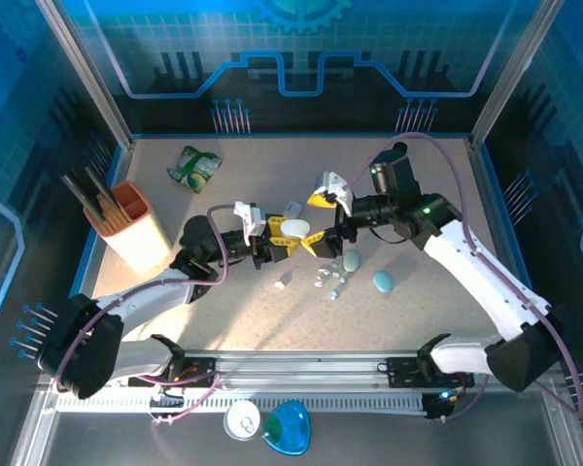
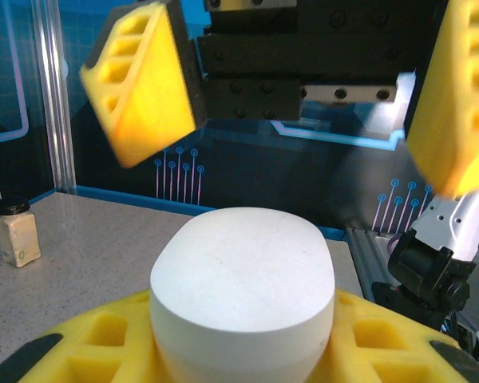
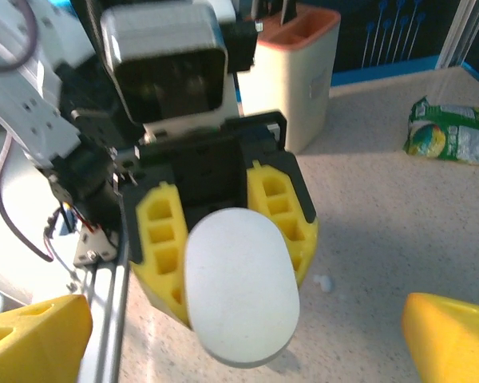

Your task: Insert wireless bluetooth earbuds into charging case

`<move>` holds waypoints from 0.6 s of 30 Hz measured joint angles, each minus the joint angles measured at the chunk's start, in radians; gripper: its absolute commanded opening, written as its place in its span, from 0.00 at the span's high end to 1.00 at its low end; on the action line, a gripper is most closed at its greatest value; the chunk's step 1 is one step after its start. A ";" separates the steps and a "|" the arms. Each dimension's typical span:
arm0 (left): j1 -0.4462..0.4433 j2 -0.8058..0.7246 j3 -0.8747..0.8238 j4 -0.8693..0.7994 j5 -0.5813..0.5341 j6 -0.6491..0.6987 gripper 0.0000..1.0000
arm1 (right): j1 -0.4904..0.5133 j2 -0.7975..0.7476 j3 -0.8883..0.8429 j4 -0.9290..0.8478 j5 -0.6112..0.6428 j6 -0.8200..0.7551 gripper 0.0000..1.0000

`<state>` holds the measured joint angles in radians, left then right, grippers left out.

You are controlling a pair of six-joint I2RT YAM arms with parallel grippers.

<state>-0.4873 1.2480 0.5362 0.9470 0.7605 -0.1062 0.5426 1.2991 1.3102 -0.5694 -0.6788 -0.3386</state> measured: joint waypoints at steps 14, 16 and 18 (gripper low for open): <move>0.001 0.000 0.000 0.000 0.012 0.000 0.66 | 0.024 0.048 0.009 -0.001 0.123 -0.051 0.00; 0.001 0.000 0.000 0.000 0.006 0.000 0.66 | 0.017 0.047 0.008 0.006 0.123 -0.035 0.00; 0.001 0.000 0.000 0.000 0.000 0.001 0.66 | 0.006 0.043 0.000 0.026 0.123 -0.009 0.00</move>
<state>-0.4862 1.2484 0.5362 0.9474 0.7601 -0.1055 0.5484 1.3418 1.3098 -0.5430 -0.5560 -0.3477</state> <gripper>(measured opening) 0.371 0.999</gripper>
